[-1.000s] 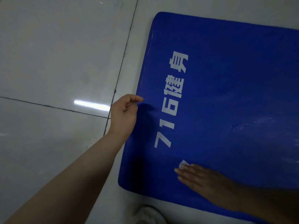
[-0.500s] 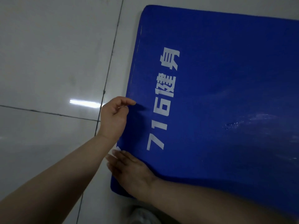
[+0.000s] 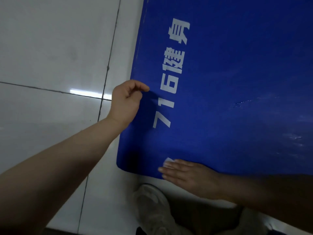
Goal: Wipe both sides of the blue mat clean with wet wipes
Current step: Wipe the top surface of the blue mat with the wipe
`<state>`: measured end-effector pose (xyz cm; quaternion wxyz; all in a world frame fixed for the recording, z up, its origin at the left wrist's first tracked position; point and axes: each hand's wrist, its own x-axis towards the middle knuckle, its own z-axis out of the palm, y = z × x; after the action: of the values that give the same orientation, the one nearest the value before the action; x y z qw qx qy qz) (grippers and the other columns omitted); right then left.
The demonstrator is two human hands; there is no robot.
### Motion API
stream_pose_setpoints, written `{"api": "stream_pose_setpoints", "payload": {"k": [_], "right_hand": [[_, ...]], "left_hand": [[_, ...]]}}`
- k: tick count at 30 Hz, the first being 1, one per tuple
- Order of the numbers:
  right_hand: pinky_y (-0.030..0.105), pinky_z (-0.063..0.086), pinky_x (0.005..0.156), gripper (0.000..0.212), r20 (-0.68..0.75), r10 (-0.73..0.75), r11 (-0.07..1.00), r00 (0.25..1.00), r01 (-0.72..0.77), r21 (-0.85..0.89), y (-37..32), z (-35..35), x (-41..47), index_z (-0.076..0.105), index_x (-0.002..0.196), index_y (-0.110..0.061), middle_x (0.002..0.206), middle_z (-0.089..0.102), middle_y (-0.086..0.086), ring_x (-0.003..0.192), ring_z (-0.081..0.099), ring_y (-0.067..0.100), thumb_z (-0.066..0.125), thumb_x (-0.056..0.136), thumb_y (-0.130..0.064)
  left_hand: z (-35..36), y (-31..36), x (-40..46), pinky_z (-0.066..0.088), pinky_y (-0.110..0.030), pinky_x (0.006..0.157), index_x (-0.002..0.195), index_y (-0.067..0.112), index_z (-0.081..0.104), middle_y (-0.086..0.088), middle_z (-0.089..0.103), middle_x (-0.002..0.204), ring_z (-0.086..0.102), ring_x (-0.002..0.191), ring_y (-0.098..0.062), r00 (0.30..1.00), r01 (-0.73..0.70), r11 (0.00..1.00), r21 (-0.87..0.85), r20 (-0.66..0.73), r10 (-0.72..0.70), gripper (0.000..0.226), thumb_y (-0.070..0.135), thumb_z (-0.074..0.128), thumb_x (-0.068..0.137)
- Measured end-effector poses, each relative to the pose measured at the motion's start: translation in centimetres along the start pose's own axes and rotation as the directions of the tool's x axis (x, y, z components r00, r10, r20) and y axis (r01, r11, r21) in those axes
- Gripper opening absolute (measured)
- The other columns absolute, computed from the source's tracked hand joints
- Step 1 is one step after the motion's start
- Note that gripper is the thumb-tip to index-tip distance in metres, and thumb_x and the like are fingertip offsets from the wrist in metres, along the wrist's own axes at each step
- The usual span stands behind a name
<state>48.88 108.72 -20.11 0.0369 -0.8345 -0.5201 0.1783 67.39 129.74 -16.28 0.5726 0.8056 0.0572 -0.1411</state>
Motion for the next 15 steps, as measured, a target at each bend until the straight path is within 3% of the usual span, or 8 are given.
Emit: {"api": "stream_pose_setpoints", "payload": {"k": [3, 7, 9, 11, 13, 15], "right_hand": [[0.034, 0.011, 0.117, 0.047, -0.082, -0.015, 0.995, 0.996, 0.023, 0.094, -0.5, -1.1, 6.8, 0.044, 0.14, -0.012, 0.15, 0.037, 0.008, 0.139, 0.033, 0.023, 0.036, 0.095, -0.019], [0.036, 0.003, 0.118, 0.057, -0.023, 0.033, 0.997, 0.999, -0.031, 0.064, -0.3, -3.3, 12.2, 0.018, 0.151, -0.01, 0.16, 0.007, 0.009, 0.147, 0.006, 0.025, 0.04, 0.099, -0.019], [0.039, 0.015, 0.118, 0.052, -0.035, 0.004, 0.994, 0.999, 0.0, 0.106, -0.1, -3.0, 10.6, 0.035, 0.145, -0.009, 0.156, 0.025, 0.011, 0.144, 0.022, 0.026, 0.046, 0.095, -0.017], [0.037, 0.019, 0.117, 0.045, -0.076, -0.046, 0.987, 0.996, 0.057, 0.149, 0.1, -1.9, 7.6, 0.049, 0.137, -0.01, 0.147, 0.041, 0.01, 0.138, 0.034, 0.024, 0.045, 0.092, -0.015], [0.035, 0.012, 0.119, 0.045, -0.065, -0.086, 0.969, 0.994, 0.099, 0.227, 0.2, -0.7, 4.0, 0.044, 0.14, -0.01, 0.149, 0.038, 0.008, 0.141, 0.027, 0.02, 0.042, 0.096, -0.015], [0.033, 0.005, 0.118, 0.054, -0.044, -0.106, 0.971, 0.993, 0.113, 0.213, 0.5, -0.1, 0.2, 0.027, 0.148, -0.015, 0.156, 0.024, 0.002, 0.146, 0.011, 0.015, 0.044, 0.097, -0.022]], "left_hand": [[0.5, 0.9, 0.7, 0.045, -0.01, 0.084, 0.091, 0.01, 0.065, 0.006, 0.065, 0.092, 0.061, 0.087, 0.003, 1.0, -0.02, 1.0, 0.017, 0.01, 0.02, 0.034, -0.014, 0.041, 0.088], [1.0, 2.1, 1.5, 0.046, -0.01, 0.084, 0.089, 0.013, 0.064, 0.007, 0.065, 0.09, 0.06, 0.086, 0.003, 0.998, -0.067, 0.997, 0.028, 0.012, 0.067, 0.034, -0.013, 0.042, 0.087], [1.3, 2.3, 1.4, 0.046, -0.011, 0.084, 0.088, 0.015, 0.064, 0.008, 0.065, 0.09, 0.06, 0.087, 0.001, 0.997, -0.074, 0.997, 0.031, 0.028, 0.073, 0.036, -0.013, 0.042, 0.087], [1.6, 2.2, 1.3, 0.046, -0.01, 0.081, 0.087, 0.016, 0.064, 0.009, 0.064, 0.089, 0.06, 0.083, 0.006, 0.996, -0.08, 0.996, 0.032, 0.05, 0.078, 0.037, -0.013, 0.042, 0.087], [1.9, 2.2, 1.2, 0.045, -0.008, 0.079, 0.088, 0.014, 0.064, 0.01, 0.064, 0.089, 0.059, 0.08, 0.011, 0.995, -0.088, 0.995, 0.038, 0.058, 0.086, 0.035, -0.013, 0.042, 0.087], [2.1, 2.3, 1.2, 0.045, -0.007, 0.081, 0.09, 0.011, 0.065, 0.01, 0.063, 0.089, 0.059, 0.082, 0.011, 0.994, -0.092, 0.995, 0.042, 0.065, 0.089, 0.033, -0.012, 0.042, 0.088]]}}
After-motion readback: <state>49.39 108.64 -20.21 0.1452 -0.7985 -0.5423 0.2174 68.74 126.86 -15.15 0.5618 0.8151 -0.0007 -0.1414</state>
